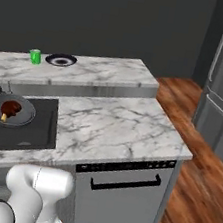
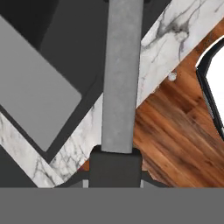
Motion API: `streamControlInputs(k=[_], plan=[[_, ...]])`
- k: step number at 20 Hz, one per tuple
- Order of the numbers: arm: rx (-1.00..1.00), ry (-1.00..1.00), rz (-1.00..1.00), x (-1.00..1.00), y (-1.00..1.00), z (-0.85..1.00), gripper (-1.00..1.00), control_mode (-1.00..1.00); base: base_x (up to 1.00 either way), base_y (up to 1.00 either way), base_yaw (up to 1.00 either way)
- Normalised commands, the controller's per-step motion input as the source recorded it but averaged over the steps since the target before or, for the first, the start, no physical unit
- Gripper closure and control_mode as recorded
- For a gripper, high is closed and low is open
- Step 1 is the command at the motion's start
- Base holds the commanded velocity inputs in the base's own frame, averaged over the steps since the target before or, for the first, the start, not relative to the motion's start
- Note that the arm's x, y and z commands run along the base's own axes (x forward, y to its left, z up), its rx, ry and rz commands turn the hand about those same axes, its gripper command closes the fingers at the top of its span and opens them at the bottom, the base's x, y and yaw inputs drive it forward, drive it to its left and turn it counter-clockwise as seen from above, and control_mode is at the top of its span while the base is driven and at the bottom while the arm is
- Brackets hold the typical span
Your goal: Pick up the pan with the steak in it and place it on the dining table. Then place the steak on the plate.
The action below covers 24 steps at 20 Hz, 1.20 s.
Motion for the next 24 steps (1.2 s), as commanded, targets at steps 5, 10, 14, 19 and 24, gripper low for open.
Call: streamControlInputs(k=[5, 10, 14, 19, 24], plan=[[0.0, 0.0, 0.0, 0.0, 0.0, 0.0, 1.0, 1.0, -0.09, 0.0, 0.5], [0.0, 0.0, 0.0, 0.0, 0.0, 0.0, 1.0, 1.0, -0.09, 0.0, 0.5], [0.0, 0.0, 0.0, 0.0, 0.0, 0.0, 1.0, 1.0, -0.05, -0.02, 0.33], [0.0, 0.0, 0.0, 0.0, 0.0, 0.0, 1.0, 1.0, 0.0, -0.42, 0.01], [0.0, 0.0, 0.0, 0.0, 0.0, 0.0, 1.0, 1.0, 0.0, -0.98, 0.03]])
